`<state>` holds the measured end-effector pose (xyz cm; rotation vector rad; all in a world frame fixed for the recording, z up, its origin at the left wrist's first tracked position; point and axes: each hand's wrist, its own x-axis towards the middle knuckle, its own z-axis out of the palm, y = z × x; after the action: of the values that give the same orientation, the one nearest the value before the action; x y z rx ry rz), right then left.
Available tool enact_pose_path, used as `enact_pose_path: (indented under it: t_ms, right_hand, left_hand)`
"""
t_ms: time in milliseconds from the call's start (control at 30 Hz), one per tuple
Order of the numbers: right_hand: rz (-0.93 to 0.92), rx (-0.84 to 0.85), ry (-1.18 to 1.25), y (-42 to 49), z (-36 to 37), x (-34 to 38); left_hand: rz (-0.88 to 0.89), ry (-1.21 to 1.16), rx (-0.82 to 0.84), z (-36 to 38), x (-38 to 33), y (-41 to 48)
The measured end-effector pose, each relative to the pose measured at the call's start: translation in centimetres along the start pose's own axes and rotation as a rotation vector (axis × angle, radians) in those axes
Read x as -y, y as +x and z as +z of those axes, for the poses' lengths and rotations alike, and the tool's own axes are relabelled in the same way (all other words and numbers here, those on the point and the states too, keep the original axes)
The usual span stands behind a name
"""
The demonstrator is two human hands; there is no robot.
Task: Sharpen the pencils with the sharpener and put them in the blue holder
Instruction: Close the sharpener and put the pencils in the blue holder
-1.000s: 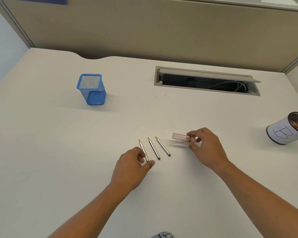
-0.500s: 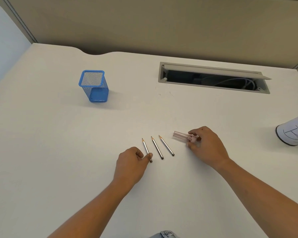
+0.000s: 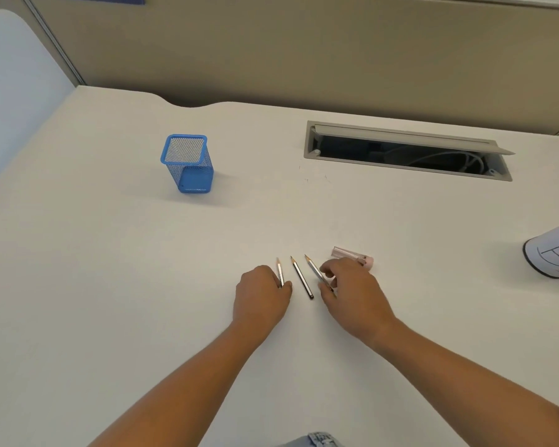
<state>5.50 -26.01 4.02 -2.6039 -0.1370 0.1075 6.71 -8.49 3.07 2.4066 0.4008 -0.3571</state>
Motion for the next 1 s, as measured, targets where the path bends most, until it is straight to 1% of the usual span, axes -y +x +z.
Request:
enact_pose_path:
  t_ms: [133, 267, 400, 500, 633, 767, 867, 1000]
  right_hand:
    - [0.112, 0.032, -0.063, 1.5, 0.7, 1.3]
    - [0.208, 0.065, -0.076, 2.3, 0.8, 1.8]
    - [0.246, 0.088, -0.108, 2.6, 0.7, 2.2]
    - [0.238, 0.073, -0.041, 2.6, 0.6, 3.2]
    - [0.212, 0.033, 0.177, 3.0, 0.6, 4.1]
    - [0.184, -0.02, 0.234, 3.6, 0.9, 4.9]
    - [0.22, -0.002, 0.306, 3.8, 0.9, 5.1]
    - [0.261, 0.044, 0.554, 3.9, 0.5, 6.2]
  left_hand:
    - [0.042, 0.021, 0.007, -0.3, 0.0, 0.0]
    - [0.026, -0.001, 0.021, -0.6, 0.8, -0.3]
    - [0.006, -0.077, -0.006, -0.8, 1.9, -0.7]
    - [-0.008, -0.145, -0.025, -1.1, 2.5, -0.8]
    - [-0.002, -0.232, -0.009, -1.5, 2.5, -0.7]
    - [0.013, -0.36, 0.039, -1.9, 2.4, -0.7]
    - [0.05, -0.398, 0.046, -2.1, 2.4, -0.7]
    - [0.092, -0.409, 0.001, -2.6, 2.5, -0.5]
